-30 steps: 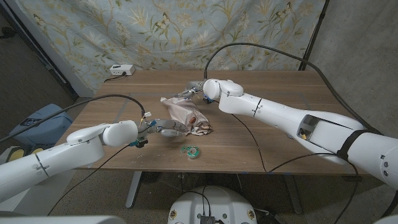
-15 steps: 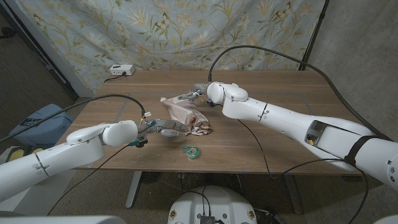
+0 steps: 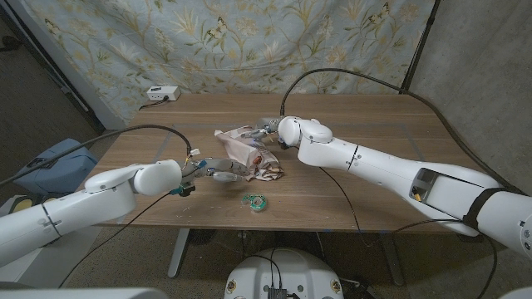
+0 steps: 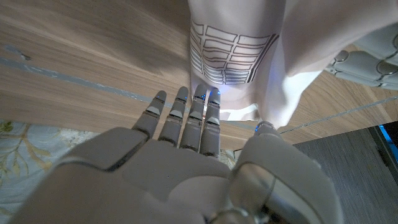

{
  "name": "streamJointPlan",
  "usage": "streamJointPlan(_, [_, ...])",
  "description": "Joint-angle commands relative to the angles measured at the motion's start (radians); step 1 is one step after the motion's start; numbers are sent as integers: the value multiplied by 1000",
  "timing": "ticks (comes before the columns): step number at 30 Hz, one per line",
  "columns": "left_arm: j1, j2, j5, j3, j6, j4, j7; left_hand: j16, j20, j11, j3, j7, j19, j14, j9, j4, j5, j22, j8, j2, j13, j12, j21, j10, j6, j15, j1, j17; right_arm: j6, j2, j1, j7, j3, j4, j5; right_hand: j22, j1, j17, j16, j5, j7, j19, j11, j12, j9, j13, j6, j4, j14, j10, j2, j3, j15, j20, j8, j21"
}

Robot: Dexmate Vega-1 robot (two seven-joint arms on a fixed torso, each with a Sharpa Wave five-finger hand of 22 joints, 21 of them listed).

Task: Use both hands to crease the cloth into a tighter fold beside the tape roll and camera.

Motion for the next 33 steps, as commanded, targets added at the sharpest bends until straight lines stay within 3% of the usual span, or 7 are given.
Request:
streamJointPlan(1, [40, 31, -23, -34, 10, -24, 39, 3, -1, 1, -2, 2, -9, 8, 3, 1, 5, 1, -2, -1, 1, 4, 6, 0, 3, 2, 12, 4, -11, 7, -28, -34, -4, 9, 13, -1, -2, 0, 1, 9, 2, 3, -1, -5, 2, 2, 4, -1, 0, 11, 0, 6, -1, -3, 5, 7])
streamJointPlan(16, [159, 95, -111, -134, 7, -68, 170, 4, -2, 1, -3, 1, -6, 12, 3, 1, 5, 1, -2, -3, 1, 4, 8, 0, 3, 2, 13, 4, -25, 13, -36, -56, -23, 20, 8, -1, -1, -5, 1, 9, -3, 3, -6, -9, 2, 2, 6, -5, 0, 13, 0, 10, -2, -3, 6, 8])
streamJointPlan(23, [202, 120, -133, -175, -10, -71, 219, 3, -3, 2, -3, 3, -5, 11, 3, 1, 5, 1, -2, -3, 1, 4, 8, 0, 3, 4, 13, 4, -52, 9, -39, -66, -24, -16, -3, -1, 0, -7, 2, 9, -3, 4, -3, -11, 2, 2, 6, -6, 0, 15, 0, 13, -2, -4, 6, 8])
streamJointPlan(33, [246, 113, -164, -224, -41, -47, 282, 3, 7, 4, -3, 5, -3, 12, 3, 1, 5, 1, -3, -2, 1, 3, 8, -3, 0, 8, 14, 4, -92, 1, -51, -89, -12, -72, -6, -1, 1, -10, 2, 9, -3, 0, -7, -14, 2, 2, 7, -8, -1, 15, 0, 15, -1, -2, 7, 7])
